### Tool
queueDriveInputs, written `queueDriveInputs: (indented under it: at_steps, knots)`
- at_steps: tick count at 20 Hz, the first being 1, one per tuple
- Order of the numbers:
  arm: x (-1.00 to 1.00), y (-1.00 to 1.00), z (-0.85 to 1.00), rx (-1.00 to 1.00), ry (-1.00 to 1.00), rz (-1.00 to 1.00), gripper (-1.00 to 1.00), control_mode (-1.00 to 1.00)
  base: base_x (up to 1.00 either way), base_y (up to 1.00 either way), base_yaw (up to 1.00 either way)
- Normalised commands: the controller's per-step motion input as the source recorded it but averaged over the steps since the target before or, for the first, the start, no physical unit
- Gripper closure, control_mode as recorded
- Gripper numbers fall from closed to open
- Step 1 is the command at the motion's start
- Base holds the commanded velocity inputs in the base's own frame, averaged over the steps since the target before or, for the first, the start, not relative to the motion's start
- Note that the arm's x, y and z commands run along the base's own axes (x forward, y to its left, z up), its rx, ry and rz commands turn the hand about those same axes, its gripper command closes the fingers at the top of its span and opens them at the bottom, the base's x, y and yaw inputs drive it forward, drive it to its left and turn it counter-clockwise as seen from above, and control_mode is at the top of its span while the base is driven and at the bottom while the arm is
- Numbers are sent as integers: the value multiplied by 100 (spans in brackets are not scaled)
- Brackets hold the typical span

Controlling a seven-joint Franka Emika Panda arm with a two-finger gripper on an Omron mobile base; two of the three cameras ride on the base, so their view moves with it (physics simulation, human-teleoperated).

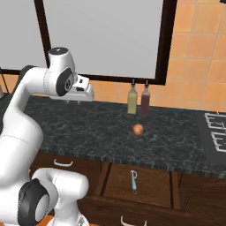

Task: Pick the peeler from the drawer and place it on the counter.

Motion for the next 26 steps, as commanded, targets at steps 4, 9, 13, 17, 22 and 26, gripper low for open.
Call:
queueDriveInputs:
  at_steps: [4,9,13,17,22,26]
  knots:
    - [-40,-6,-1,0,0,0,-100,-100,0,0,0]
    - [-76,-20,-36,2,0,-4,-100,-100,0,0,0]
    - [-46,-14,-53,0,0,-9,-100,-100,0,0,0]
    - [-12,-16,-22,1,0,-2,-100,100,-23,-2,-7]
    - [0,0,0,0,0,0,-100,100,-29,68,-67]
    - [0,0,0,0,0,0,-100,100,-5,60,-73]
